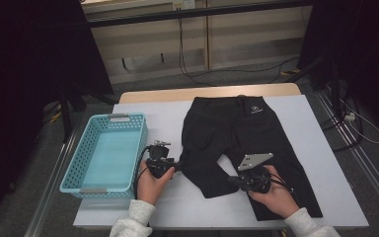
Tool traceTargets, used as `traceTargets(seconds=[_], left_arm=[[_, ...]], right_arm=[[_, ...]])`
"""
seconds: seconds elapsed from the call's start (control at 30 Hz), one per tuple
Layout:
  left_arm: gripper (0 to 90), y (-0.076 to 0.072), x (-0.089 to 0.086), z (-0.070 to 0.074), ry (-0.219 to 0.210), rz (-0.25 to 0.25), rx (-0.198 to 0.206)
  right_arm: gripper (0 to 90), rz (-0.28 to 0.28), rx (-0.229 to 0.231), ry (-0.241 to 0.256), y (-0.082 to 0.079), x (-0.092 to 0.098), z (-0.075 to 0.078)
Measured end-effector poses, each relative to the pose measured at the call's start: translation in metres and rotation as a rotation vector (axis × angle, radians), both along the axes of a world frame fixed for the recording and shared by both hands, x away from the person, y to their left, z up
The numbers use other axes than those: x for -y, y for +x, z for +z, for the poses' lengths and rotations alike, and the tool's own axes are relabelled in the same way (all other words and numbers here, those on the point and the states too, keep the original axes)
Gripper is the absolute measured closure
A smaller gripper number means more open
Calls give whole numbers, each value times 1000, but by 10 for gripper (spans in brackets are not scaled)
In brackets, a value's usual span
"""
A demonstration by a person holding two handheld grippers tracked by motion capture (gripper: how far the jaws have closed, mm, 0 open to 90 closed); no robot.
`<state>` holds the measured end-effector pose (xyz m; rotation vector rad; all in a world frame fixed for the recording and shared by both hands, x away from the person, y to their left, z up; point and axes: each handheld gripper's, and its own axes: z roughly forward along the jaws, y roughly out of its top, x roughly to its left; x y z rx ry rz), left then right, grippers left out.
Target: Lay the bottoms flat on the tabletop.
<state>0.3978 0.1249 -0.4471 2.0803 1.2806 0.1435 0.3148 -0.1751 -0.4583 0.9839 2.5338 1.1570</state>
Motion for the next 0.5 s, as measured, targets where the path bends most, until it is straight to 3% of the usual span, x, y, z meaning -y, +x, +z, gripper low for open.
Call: traceTargets(seconds=[0.17, 0.27, 0.5], left_arm=[[782, 2, 7, -1, -26, -33, -52], [873, 3, 8, 1, -36, -35, -52], [891, 0, -1, 22, -96, -23, -25]], right_arm=[[900, -9, 10, 10, -3, 4, 3], [900, -15, 11, 12, -5, 6, 3], [900, -28, 25, 35, -6, 13, 9]])
